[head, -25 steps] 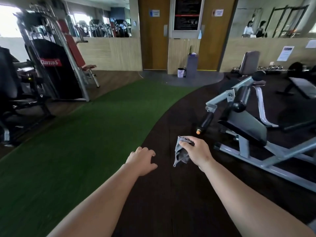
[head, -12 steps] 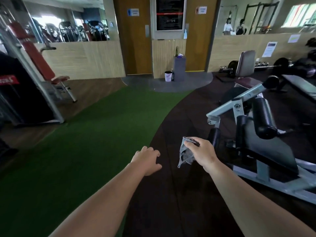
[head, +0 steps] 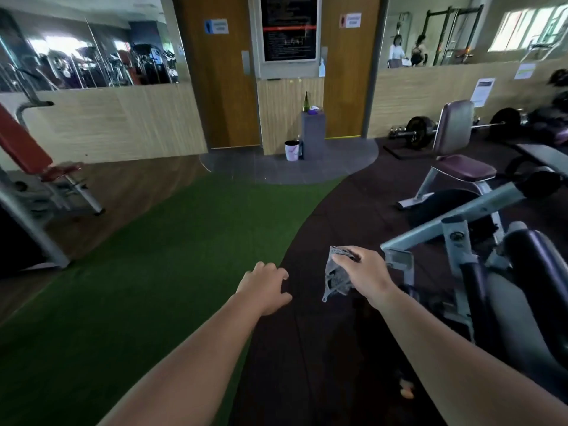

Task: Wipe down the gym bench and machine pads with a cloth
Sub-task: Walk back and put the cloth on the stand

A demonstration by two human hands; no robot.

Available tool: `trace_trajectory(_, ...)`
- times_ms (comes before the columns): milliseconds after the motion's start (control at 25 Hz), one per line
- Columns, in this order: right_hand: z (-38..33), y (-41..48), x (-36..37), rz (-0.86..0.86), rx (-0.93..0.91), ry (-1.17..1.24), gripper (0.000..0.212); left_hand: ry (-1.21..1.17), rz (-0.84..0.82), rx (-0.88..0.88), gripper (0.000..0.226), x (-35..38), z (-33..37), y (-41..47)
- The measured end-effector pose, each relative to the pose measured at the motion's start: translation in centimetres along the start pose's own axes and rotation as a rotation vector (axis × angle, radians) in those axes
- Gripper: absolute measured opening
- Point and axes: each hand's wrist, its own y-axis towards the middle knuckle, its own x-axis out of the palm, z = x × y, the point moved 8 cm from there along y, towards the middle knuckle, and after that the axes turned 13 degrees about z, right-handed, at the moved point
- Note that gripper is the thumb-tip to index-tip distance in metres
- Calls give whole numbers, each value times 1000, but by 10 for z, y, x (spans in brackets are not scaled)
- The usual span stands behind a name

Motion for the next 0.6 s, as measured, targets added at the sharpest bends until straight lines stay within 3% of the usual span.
trace_trajectory(240, -10, 200, 54, 50, 10, -8, 9, 12, -18, 42, 59, 19, -43, 209)
trace_trajectory(600, 14, 495, 125, 207, 107, 2, 9, 33, -64, 240, 57, 43, -75, 549)
